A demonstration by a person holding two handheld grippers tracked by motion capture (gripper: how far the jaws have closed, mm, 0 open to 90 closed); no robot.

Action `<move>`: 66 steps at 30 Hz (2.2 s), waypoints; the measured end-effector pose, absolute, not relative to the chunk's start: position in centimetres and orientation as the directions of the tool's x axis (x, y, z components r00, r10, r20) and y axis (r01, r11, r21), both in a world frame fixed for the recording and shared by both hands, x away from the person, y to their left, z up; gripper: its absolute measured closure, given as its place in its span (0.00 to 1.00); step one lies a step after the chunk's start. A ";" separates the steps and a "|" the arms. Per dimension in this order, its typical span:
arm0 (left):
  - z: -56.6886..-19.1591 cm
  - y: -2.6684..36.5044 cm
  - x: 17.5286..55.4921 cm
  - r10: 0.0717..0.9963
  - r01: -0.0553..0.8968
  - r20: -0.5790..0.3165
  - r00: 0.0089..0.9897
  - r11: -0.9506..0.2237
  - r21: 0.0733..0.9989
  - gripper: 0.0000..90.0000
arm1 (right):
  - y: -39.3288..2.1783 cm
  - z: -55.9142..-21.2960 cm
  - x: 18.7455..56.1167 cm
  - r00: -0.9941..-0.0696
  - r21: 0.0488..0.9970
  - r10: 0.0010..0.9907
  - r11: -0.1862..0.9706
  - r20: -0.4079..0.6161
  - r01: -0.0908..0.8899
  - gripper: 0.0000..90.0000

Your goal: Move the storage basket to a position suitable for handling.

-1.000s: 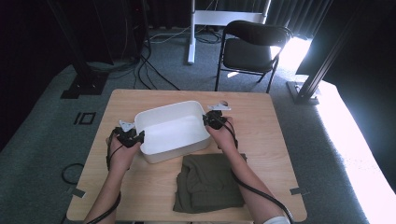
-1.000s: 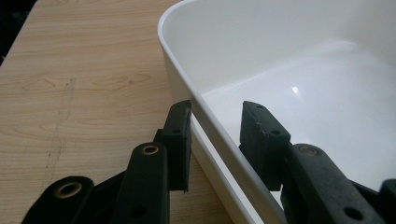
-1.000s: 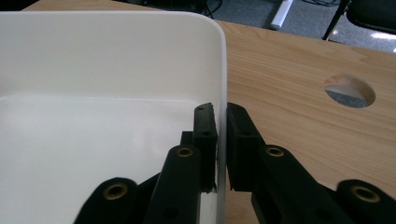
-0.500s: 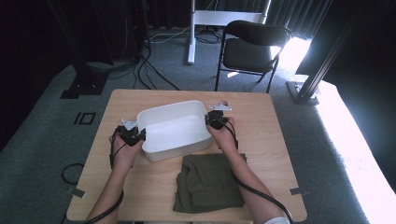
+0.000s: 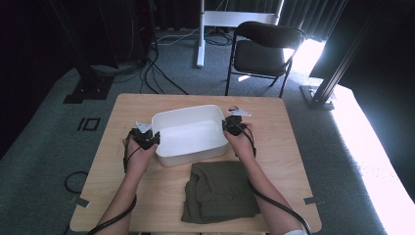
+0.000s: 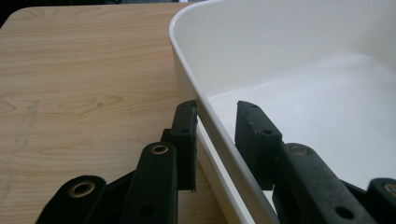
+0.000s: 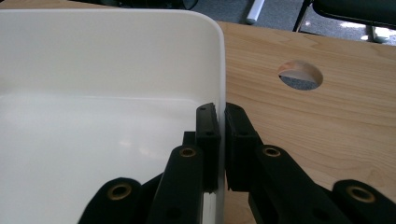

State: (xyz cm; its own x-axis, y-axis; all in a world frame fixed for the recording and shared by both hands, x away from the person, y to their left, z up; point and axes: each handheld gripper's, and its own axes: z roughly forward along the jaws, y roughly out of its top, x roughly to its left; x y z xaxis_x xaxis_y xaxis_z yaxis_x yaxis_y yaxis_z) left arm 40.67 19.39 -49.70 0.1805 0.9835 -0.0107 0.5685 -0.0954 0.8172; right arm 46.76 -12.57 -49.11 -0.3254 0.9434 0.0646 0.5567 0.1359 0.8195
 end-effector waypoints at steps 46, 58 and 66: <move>-49.6 11.0 44.8 0.943 0.549 0.011 0.331 -0.203 0.811 0.79 | -21.9 -49.1 45.8 -0.180 0.812 0.978 0.023 0.102 0.583 0.95; -49.6 9.3 45.8 0.932 0.547 0.019 0.362 -0.229 0.805 0.79 | -23.4 -49.1 45.8 -0.157 0.810 0.982 0.007 0.104 0.586 0.95; -49.5 8.5 46.5 0.923 0.538 0.033 0.384 -0.252 0.805 0.79 | -24.2 -49.1 45.7 -0.136 0.809 0.985 -0.007 0.107 0.588 0.95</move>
State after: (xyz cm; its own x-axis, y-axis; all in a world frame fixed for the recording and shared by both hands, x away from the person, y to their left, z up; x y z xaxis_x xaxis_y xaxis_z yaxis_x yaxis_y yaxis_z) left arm 46.53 8.51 -49.54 0.3839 0.9228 0.0331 0.5375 -0.2525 0.8046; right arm 45.72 -24.23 -49.12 -0.1363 0.9848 0.1074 0.5879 -0.0069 0.8089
